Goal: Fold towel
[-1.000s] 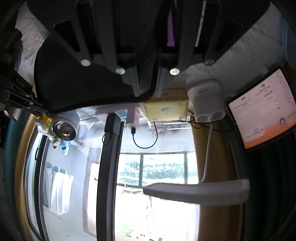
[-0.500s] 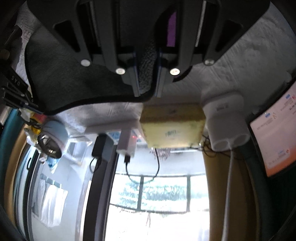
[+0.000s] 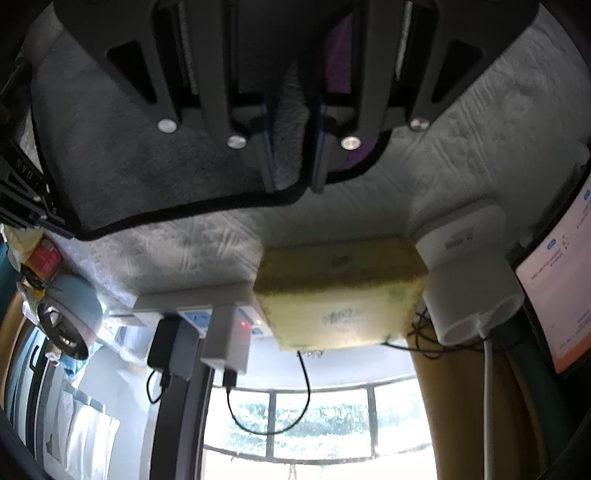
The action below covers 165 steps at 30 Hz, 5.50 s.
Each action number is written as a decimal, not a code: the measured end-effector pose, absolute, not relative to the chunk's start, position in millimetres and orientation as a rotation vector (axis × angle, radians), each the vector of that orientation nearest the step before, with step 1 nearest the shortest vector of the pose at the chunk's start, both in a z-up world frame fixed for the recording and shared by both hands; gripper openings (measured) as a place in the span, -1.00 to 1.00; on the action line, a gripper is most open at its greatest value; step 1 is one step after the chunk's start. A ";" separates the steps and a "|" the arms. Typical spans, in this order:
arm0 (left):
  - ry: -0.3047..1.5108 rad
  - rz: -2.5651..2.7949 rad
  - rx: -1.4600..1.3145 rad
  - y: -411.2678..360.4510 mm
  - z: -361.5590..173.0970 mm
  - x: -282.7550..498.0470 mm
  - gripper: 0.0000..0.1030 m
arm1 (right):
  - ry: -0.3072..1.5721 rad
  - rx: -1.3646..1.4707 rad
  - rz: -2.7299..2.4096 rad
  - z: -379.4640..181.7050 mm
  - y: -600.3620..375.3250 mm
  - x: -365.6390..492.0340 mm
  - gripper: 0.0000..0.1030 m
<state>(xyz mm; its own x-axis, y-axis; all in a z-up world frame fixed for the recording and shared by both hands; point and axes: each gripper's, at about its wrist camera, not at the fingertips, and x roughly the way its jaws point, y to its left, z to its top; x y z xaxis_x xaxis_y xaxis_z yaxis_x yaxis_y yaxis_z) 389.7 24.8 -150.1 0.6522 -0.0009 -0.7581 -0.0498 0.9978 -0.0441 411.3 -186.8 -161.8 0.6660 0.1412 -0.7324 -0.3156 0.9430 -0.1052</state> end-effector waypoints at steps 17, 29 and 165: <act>0.889 0.025 -0.100 28.8 -157.3 397.5 -0.07 | 0.876 -0.212 0.251 -171.5 -186.8 423.7 -0.82; 0.844 0.007 -0.106 31.9 -135.5 380.1 0.72 | 0.839 -0.205 0.247 -159.1 -188.2 417.2 -0.10; 0.091 0.132 -0.086 -5.6 28.9 39.3 0.91 | 0.229 -0.159 0.277 28.2 -228.7 96.4 0.26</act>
<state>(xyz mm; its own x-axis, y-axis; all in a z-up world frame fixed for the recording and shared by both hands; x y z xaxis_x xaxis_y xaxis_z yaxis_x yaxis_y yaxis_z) 39.3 -5.6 28.9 0.9873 0.1269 -0.0959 -0.1347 0.9877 -0.0796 96.4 -228.7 28.2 0.9362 0.2519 -0.2451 -0.2878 0.9497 -0.1232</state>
